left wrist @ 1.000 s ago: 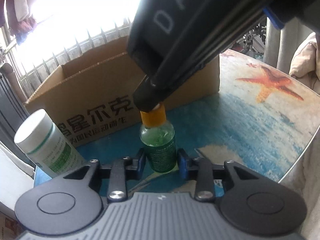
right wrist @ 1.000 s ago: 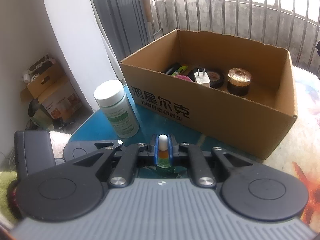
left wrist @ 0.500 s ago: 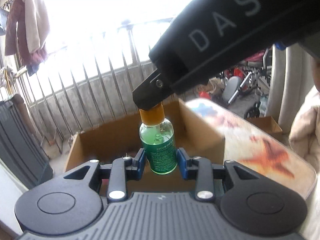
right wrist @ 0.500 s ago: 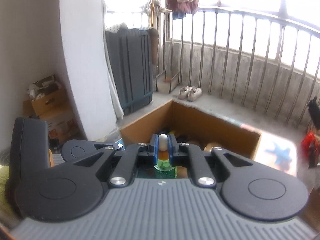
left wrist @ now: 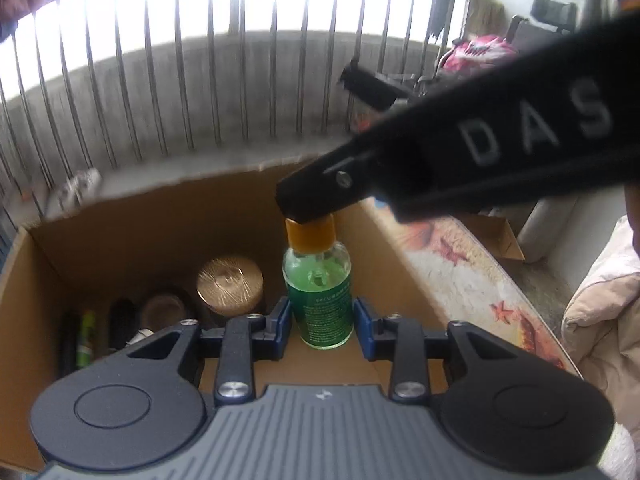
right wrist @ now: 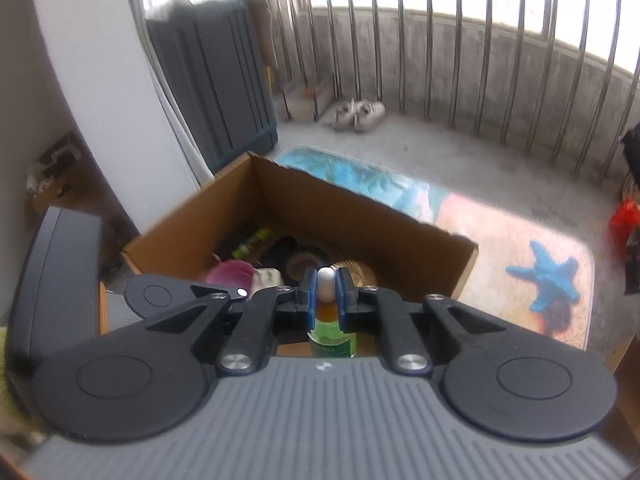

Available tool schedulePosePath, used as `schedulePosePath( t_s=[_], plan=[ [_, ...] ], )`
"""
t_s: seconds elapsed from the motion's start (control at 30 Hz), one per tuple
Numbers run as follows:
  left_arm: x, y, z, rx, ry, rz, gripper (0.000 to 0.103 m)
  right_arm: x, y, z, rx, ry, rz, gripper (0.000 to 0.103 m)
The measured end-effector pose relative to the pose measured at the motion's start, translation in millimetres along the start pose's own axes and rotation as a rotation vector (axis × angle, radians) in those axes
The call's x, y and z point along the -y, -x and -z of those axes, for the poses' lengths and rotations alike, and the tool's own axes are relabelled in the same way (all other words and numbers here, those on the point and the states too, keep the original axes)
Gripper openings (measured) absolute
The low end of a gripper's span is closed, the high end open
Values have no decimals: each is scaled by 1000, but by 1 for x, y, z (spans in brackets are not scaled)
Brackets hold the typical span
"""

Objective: Organize rigid objects
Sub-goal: 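Carry the green dropper bottle into the box and open the right gripper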

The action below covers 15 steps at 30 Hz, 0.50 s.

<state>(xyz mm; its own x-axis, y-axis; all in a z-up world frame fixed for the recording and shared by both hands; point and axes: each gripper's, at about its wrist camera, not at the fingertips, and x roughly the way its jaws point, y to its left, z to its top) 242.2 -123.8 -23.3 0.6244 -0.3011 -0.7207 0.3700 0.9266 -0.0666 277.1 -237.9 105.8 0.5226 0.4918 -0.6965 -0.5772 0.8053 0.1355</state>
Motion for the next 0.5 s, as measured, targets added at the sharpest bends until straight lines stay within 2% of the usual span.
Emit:
schedulePosePath(
  t_s=[0.1,0.23,0.27,0.5],
  plan=[
    [-8,-9,-4,-37,35,7,34,13,-22,5,-31,-20,-17,8],
    [-16,-17,-11,-37,44,4,34,23,-41,15,-68,-24,-21,8],
    [-19,-8,-16,-44,44,5,34,25,-47,18,-74,-24,-18,8],
    [-13,-29,-17,-75,55,25,34,26,-61,27,-100,18,28,8]
  ],
)
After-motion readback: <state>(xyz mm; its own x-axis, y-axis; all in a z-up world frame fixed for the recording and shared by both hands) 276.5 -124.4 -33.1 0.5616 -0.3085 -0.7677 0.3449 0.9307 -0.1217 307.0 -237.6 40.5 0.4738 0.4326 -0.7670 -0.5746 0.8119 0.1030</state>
